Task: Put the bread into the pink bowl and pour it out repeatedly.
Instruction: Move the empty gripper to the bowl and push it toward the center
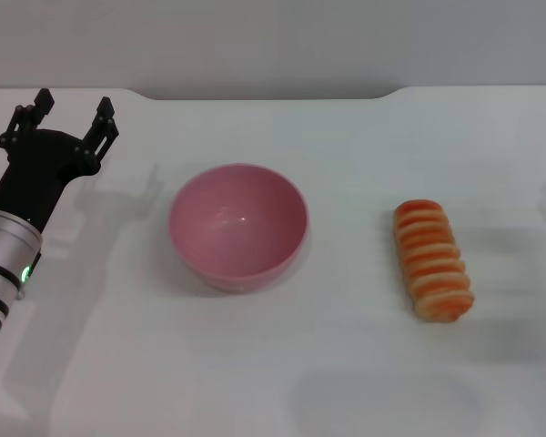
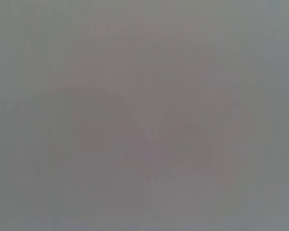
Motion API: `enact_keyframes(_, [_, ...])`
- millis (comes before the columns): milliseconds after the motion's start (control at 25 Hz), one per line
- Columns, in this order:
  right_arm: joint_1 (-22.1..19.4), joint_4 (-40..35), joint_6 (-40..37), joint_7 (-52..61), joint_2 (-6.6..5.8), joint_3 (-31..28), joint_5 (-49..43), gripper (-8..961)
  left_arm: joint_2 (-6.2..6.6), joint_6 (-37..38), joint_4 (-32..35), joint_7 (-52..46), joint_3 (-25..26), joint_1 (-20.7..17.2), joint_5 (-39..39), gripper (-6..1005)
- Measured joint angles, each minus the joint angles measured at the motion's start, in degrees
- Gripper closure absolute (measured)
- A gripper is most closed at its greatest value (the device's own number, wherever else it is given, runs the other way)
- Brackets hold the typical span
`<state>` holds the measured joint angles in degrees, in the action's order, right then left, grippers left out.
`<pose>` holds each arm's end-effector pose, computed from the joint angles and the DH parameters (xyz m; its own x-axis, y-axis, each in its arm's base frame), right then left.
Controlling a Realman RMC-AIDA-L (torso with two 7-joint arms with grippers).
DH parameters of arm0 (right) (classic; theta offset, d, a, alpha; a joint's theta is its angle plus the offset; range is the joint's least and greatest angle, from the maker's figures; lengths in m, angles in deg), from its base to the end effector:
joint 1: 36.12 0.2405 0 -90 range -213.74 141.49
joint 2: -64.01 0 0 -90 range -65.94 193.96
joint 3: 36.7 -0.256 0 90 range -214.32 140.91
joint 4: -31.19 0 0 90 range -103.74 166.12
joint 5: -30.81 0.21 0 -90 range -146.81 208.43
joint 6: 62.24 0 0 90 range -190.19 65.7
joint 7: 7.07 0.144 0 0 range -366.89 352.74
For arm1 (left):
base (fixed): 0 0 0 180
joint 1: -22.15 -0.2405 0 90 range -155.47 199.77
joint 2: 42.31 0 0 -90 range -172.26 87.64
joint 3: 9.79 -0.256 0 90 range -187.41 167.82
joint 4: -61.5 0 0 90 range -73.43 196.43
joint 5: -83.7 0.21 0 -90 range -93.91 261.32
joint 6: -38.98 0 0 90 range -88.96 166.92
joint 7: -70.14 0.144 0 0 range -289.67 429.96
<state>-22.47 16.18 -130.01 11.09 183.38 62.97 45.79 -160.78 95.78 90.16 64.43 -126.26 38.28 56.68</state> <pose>0.3594 0.2889 0.0074 0.6178 0.0517 -0.7847 -0.7818 -0.0668 -0.6199 -0.2970 0.3282 -0.0259 0.6931 -0.0567 0.7186 0.6918 -0.2278 -0.6853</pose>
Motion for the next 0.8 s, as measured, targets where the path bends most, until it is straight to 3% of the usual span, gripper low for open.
enact_keyframes(800, [0.05, -0.32, -0.01, 0.48, 0.08, 0.66, 0.0, 164, 0.35, -0.75, 1.98, -1.79, -0.29, -1.77, 0.34, 236])
